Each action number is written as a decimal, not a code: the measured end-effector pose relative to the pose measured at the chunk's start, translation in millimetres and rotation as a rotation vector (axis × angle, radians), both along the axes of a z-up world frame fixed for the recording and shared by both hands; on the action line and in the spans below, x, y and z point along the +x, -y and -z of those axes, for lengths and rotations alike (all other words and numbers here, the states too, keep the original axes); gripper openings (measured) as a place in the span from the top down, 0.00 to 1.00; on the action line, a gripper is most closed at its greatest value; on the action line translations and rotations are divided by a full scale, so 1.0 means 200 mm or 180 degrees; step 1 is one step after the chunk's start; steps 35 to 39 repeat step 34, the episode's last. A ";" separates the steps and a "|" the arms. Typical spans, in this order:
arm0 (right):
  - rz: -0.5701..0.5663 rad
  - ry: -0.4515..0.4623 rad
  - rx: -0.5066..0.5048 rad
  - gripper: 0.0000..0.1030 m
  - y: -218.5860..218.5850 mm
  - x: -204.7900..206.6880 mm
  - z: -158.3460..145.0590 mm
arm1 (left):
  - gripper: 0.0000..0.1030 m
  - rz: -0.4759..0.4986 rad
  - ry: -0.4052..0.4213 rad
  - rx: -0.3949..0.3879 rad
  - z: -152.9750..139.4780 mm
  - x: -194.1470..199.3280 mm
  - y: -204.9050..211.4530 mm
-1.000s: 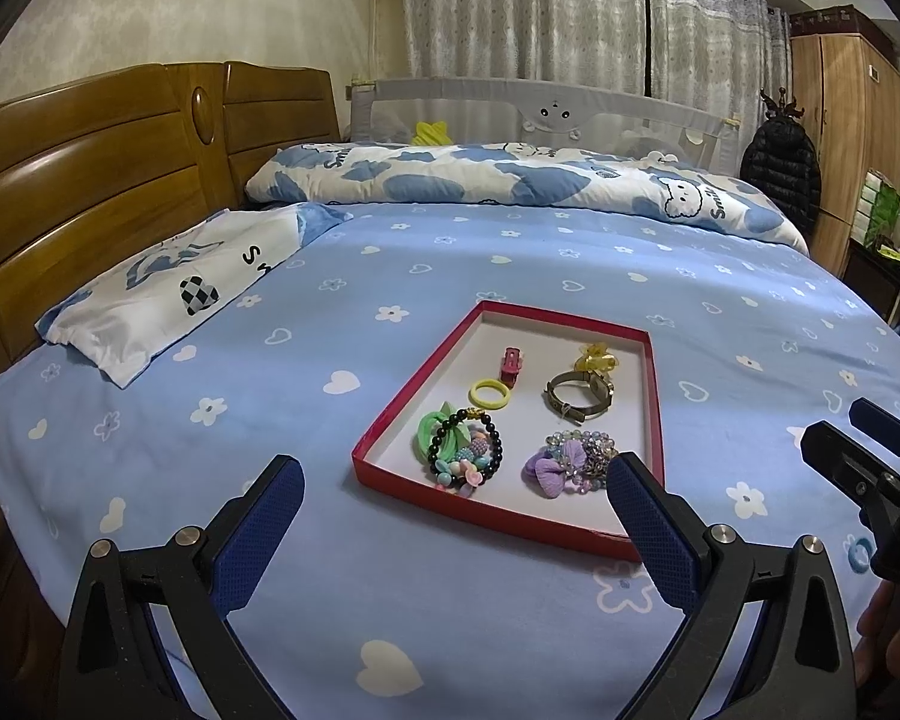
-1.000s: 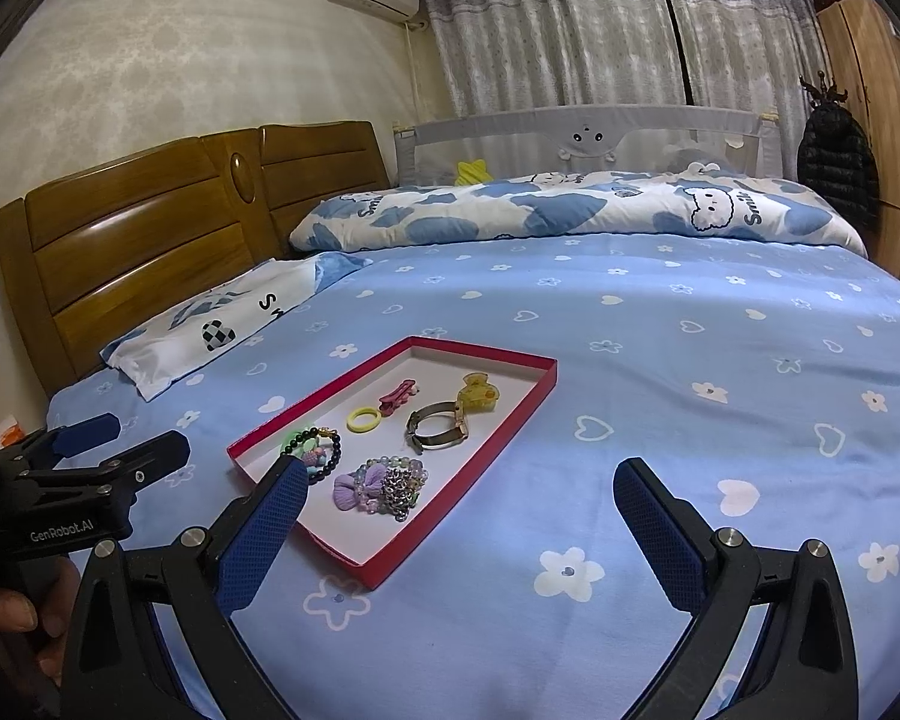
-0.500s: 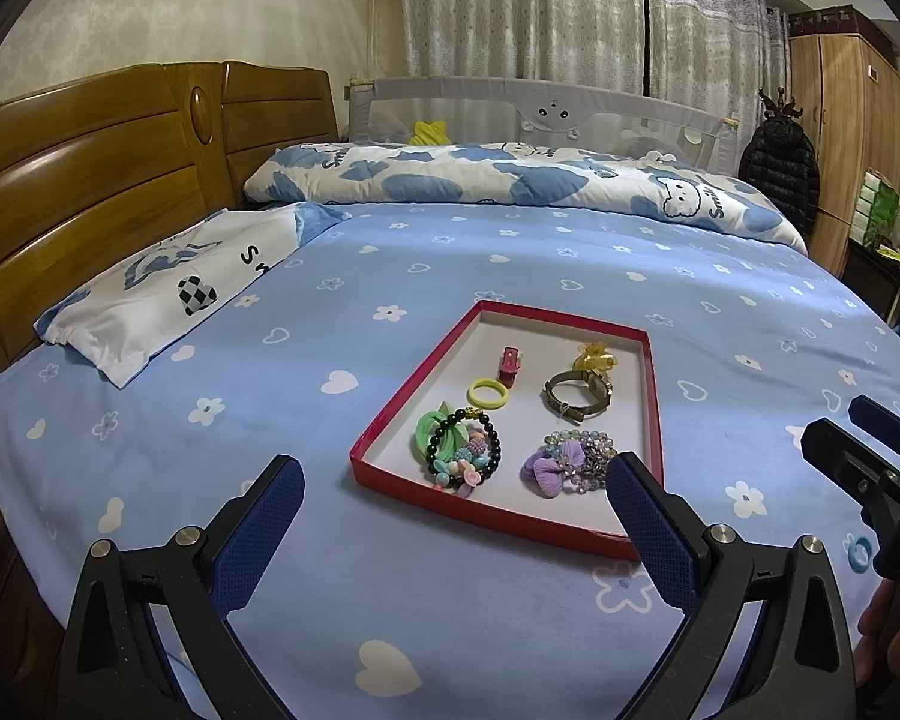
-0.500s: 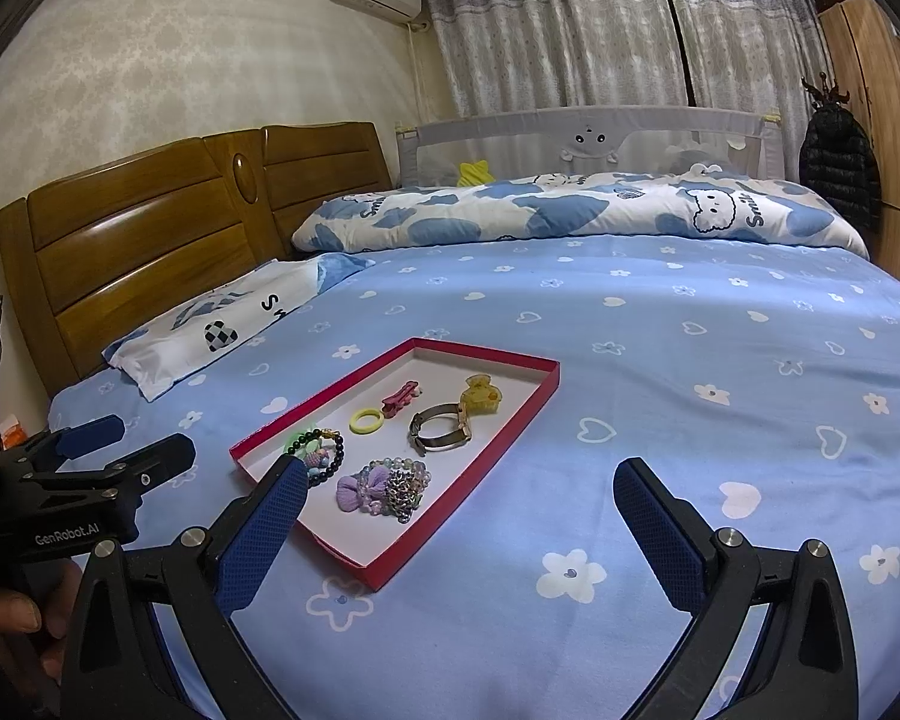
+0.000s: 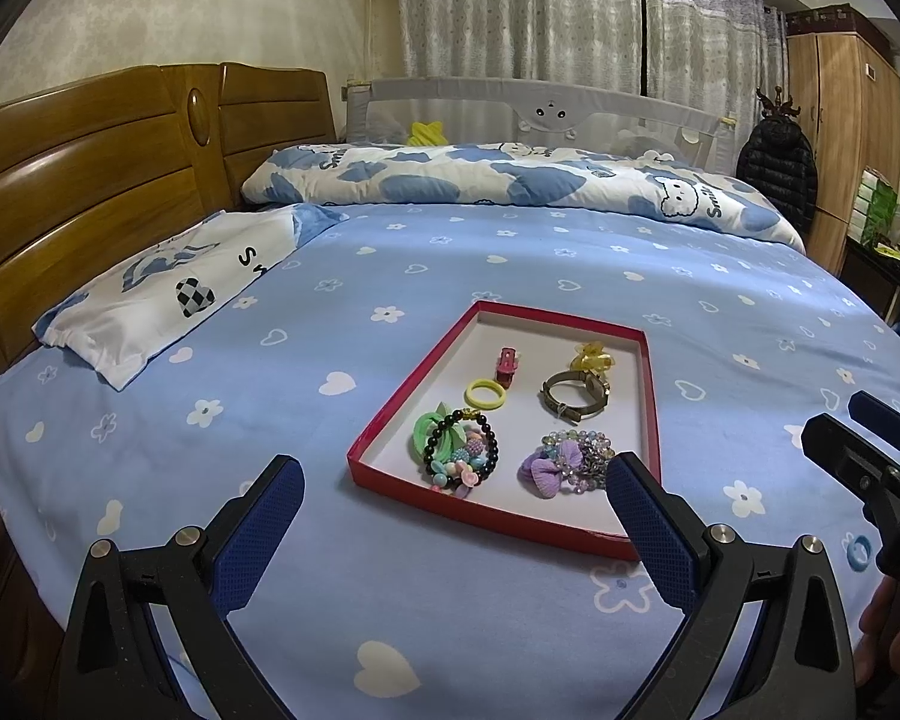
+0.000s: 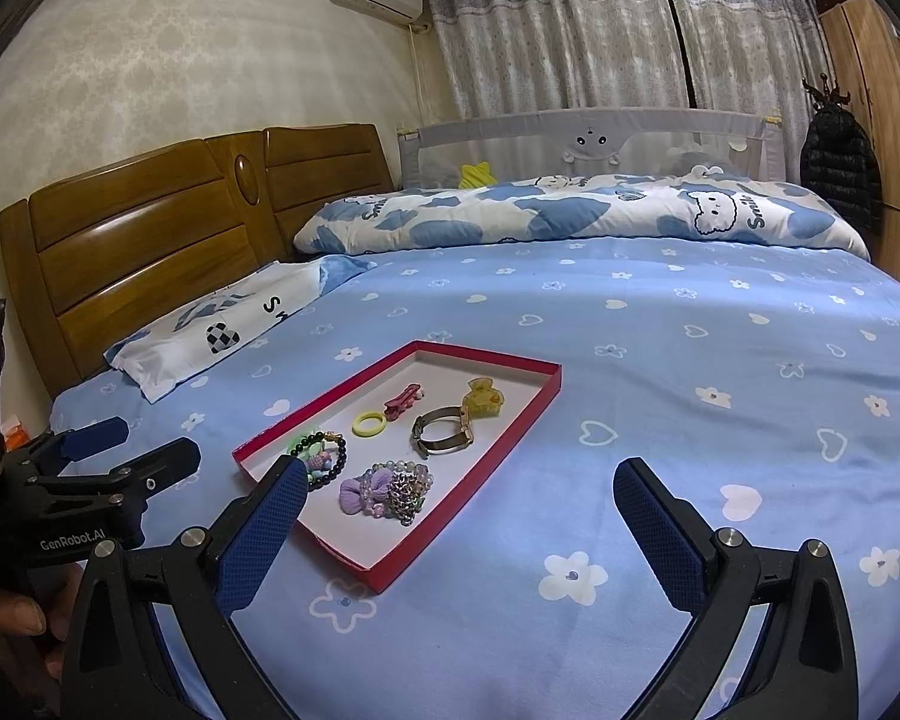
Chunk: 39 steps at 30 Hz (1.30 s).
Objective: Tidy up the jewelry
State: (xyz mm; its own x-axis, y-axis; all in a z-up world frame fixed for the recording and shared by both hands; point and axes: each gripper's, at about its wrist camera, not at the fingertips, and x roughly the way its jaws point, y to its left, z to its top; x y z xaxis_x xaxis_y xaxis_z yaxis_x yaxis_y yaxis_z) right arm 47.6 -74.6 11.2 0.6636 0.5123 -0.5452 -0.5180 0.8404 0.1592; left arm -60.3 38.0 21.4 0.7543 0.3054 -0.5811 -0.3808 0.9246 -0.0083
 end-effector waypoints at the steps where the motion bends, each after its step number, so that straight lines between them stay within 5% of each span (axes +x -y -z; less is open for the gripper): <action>1: 0.0001 0.0002 -0.0003 0.00 0.00 0.00 0.00 | 0.02 0.0001 0.0000 0.0001 0.00 0.00 0.00; 39: -0.0034 -0.0063 -0.0004 0.00 -0.07 0.03 0.00 | 0.01 0.0018 -0.0004 -0.0090 0.00 0.06 -0.03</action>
